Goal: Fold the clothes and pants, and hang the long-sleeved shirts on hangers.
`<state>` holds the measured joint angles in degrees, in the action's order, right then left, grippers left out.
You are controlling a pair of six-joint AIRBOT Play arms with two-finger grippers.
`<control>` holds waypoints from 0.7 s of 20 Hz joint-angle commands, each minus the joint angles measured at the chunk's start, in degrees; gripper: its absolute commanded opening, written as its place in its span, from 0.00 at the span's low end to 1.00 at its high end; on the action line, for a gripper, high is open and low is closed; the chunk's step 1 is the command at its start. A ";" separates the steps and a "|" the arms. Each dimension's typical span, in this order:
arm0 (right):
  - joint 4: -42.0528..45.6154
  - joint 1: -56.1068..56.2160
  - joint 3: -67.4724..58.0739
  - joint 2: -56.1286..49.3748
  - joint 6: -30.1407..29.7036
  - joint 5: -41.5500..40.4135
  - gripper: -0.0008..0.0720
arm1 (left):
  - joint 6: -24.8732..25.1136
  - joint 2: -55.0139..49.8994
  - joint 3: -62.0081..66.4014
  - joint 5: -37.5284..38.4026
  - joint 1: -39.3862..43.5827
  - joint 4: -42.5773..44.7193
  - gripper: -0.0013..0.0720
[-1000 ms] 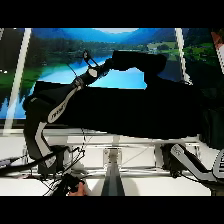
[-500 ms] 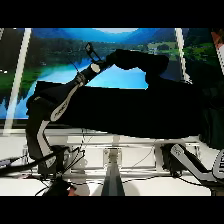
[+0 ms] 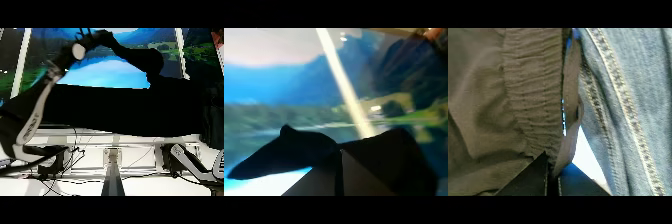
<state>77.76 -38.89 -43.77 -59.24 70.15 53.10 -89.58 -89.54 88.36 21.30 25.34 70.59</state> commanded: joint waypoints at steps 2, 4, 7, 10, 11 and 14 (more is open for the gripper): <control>-6.36 0.02 0.02 0.02 -2.47 -1.60 0.05 | -0.07 11.93 0.04 16.20 -5.51 17.70 0.02; -7.93 0.02 0.02 0.02 -2.45 -3.87 0.05 | -0.07 16.46 0.04 17.81 -9.25 19.91 0.02; -11.63 0.02 0.02 0.02 -2.47 -5.55 0.05 | -0.09 22.18 0.04 17.86 -15.91 19.89 0.02; -15.08 0.02 0.02 0.02 -3.69 -5.88 0.05 | -0.50 26.01 0.04 21.22 -21.84 19.87 0.02; -15.98 0.02 0.02 0.02 -3.91 -5.97 0.05 | -1.53 26.77 0.04 24.09 -23.47 19.87 0.02; -19.08 0.02 0.02 0.02 -6.14 -5.92 0.05 | -1.66 26.95 0.00 36.44 -26.67 21.03 0.02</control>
<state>62.57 -38.89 -43.77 -59.24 66.26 47.48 -90.70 -63.94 88.36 47.20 2.28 90.17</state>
